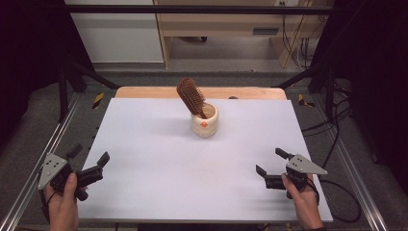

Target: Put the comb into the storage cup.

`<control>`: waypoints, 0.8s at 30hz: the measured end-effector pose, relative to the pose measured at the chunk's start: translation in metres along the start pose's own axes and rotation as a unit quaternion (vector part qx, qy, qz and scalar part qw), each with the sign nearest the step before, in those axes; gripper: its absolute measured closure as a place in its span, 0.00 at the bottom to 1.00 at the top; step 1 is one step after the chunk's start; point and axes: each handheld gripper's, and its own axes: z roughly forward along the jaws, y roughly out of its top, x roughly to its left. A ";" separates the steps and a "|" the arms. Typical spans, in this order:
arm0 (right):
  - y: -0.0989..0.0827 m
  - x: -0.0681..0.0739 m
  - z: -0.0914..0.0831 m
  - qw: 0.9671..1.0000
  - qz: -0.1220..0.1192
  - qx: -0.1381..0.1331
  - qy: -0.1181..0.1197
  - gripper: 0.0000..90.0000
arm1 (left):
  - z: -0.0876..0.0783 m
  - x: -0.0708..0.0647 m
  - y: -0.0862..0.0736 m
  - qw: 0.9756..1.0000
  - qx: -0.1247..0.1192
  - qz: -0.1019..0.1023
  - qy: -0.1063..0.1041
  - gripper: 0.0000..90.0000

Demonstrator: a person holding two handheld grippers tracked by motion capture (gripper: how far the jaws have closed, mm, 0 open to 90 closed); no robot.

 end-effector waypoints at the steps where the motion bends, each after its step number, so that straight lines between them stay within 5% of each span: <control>1: 0.000 0.000 0.000 1.000 0.000 0.000 0.000 0.04 | 0.000 0.000 -0.001 1.000 0.000 -0.001 0.001 0.01; 24: -0.001 0.001 0.001 1.000 -0.001 0.002 0.005 0.04 | 0.000 -0.005 -0.027 1.000 0.022 0.002 -0.005 0.02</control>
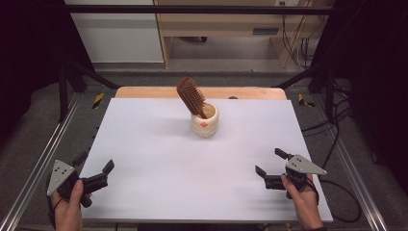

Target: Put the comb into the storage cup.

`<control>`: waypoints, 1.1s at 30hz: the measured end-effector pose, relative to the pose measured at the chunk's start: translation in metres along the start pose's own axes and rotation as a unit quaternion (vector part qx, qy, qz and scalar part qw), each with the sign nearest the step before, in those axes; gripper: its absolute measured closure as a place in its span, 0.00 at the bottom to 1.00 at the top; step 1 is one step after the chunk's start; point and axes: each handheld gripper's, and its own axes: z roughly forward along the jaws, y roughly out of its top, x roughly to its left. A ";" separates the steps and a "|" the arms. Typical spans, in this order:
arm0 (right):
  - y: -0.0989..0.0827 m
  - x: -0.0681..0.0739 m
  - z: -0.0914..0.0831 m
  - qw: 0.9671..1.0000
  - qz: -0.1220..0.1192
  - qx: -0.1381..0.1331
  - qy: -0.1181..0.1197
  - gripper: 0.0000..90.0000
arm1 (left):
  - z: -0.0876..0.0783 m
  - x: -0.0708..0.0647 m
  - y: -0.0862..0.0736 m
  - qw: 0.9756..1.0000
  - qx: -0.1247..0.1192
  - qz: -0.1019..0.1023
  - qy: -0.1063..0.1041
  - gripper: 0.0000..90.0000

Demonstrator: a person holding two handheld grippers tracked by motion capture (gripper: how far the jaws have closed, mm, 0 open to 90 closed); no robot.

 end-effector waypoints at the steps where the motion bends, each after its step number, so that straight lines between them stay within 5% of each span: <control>1: 0.000 0.000 0.000 1.000 0.000 0.000 0.000 0.04 | 0.000 0.000 -0.001 1.000 0.001 0.001 0.000 0.02; 33: 0.000 0.001 0.001 1.000 -0.004 0.002 0.006 0.04 | 0.008 -0.020 -0.019 1.000 0.015 0.002 -0.027 0.02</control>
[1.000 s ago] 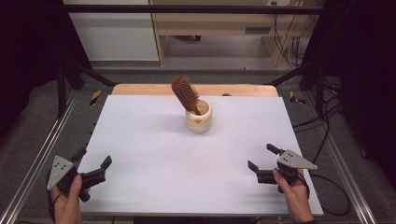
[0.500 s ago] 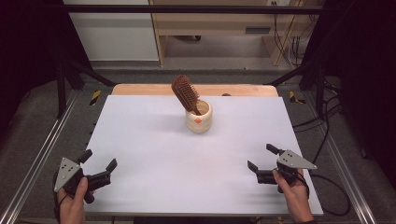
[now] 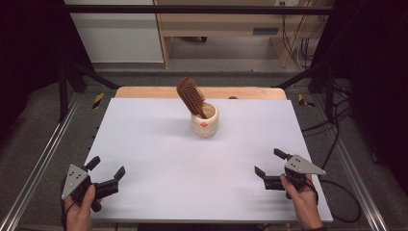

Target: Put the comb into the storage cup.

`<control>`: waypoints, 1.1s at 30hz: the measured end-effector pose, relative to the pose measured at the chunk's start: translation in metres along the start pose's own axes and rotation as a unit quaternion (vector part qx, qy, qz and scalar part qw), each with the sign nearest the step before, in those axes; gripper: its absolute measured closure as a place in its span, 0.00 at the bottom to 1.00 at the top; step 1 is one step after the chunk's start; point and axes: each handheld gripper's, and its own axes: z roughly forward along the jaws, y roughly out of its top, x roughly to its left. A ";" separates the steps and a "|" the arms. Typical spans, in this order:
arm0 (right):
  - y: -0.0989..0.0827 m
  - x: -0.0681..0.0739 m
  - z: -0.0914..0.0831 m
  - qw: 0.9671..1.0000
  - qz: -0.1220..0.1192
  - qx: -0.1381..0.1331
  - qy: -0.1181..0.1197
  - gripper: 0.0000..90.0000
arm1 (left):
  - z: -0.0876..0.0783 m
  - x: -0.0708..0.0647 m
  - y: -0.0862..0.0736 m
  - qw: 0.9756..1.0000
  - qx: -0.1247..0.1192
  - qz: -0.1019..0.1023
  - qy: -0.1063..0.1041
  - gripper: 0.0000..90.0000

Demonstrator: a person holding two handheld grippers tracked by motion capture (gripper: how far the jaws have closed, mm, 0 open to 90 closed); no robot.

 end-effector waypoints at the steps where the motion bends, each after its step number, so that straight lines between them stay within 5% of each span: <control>1: 0.000 0.000 0.000 1.000 0.000 0.000 0.000 0.04 | 0.000 0.000 0.000 1.000 0.000 0.001 0.000 0.02; 33: -0.003 0.003 0.006 1.000 -0.009 0.010 0.014 0.04 | 0.005 -0.016 -0.006 1.000 0.007 -0.001 -0.024 0.02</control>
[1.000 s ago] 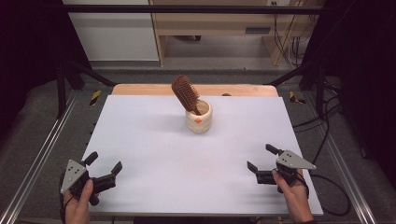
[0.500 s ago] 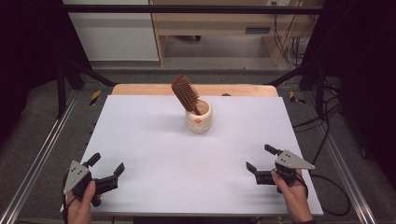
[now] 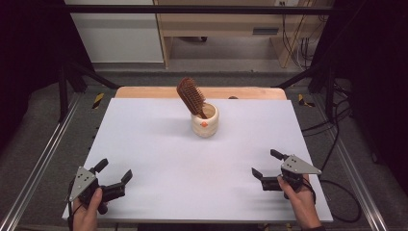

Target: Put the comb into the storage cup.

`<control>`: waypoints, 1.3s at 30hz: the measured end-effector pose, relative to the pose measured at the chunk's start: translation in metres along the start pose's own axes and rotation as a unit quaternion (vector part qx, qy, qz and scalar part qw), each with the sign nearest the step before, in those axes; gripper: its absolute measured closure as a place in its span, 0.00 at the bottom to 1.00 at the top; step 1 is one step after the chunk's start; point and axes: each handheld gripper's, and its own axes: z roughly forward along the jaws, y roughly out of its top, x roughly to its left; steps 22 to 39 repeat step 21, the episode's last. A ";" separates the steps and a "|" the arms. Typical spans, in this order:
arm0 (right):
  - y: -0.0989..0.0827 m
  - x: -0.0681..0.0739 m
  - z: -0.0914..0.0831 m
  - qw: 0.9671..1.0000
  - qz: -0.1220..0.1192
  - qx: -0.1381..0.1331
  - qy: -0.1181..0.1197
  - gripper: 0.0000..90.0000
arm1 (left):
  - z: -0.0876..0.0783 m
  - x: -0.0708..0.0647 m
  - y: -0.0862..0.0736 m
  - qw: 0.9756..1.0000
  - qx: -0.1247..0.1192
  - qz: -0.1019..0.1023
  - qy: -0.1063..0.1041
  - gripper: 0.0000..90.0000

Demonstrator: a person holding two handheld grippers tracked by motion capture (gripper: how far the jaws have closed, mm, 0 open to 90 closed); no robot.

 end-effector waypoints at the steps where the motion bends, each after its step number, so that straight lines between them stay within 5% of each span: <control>1: 0.000 0.000 0.000 1.000 -0.001 0.000 0.000 0.04 | 0.000 -0.001 0.000 1.000 -0.001 -0.001 -0.001 0.02; 15: -0.001 0.004 0.007 1.000 -0.003 -0.006 0.007 0.04 | 0.006 -0.011 0.004 1.000 -0.013 -0.018 -0.005 0.02; 20: 0.000 0.006 0.008 1.000 0.002 -0.012 0.008 0.03 | 0.009 -0.012 0.003 1.000 -0.007 -0.003 0.001 0.02; 39: 0.000 0.006 0.008 1.000 0.001 -0.012 0.008 0.03 | 0.009 -0.012 0.003 1.000 -0.008 -0.003 0.001 0.02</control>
